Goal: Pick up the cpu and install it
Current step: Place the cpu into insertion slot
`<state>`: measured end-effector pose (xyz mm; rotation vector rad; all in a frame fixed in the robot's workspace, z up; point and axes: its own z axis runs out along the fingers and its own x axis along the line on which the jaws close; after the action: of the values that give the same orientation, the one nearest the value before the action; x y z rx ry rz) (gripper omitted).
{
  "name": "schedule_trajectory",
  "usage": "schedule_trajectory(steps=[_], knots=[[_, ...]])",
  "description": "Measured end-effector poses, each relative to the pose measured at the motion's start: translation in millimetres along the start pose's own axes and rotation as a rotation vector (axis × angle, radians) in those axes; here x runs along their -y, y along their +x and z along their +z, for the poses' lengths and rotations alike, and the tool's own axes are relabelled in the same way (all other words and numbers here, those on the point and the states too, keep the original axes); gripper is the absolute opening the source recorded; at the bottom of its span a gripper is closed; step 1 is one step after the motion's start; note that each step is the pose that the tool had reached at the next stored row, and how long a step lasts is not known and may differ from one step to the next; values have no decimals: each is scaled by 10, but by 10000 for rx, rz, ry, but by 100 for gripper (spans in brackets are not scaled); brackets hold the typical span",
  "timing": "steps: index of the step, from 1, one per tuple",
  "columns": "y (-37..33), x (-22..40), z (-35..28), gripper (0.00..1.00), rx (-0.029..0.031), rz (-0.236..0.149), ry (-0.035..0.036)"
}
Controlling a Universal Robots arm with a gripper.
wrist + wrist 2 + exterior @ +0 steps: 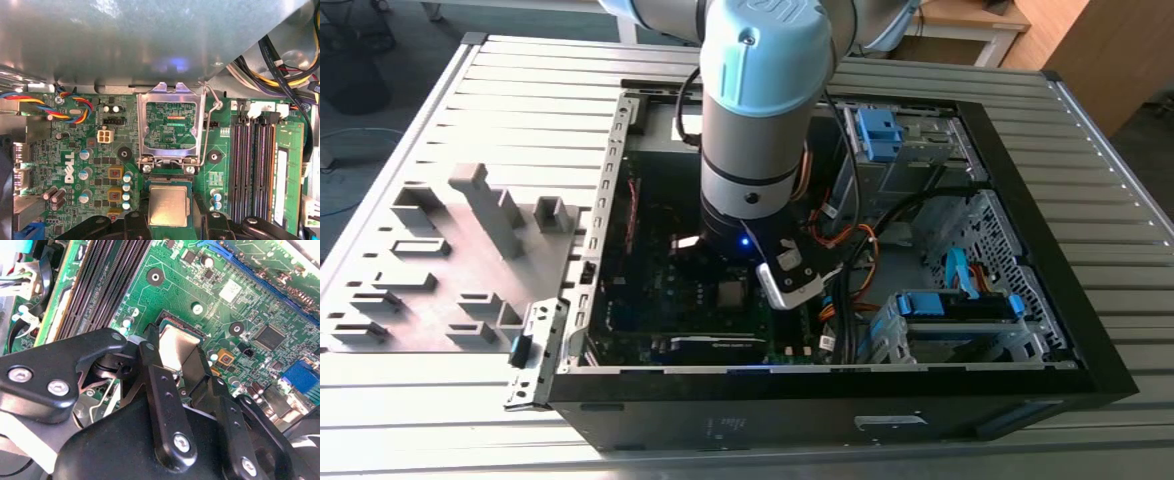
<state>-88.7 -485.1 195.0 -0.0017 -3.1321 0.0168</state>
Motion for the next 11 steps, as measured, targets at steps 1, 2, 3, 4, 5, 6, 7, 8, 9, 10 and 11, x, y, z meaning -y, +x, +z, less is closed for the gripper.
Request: schedule_trajectory(steps=[1,2,3,4,5,6,7,8,9,10,11], knots=[[0,5,2,43,0,20,0],[0,10,3,43,-1,42,0],[0,14,6,43,-1,69,-1],[0,17,9,43,-1,95,-1],[0,17,13,43,-1,121,-2],[1,18,13,43,-4,143,-9],[0,18,12,43,-4,161,-35],[0,18,13,43,-4,184,-76],[0,18,14,43,-4,217,-121],[0,18,14,43,-4,257,-155],[0,18,14,43,-4,306,-172]])
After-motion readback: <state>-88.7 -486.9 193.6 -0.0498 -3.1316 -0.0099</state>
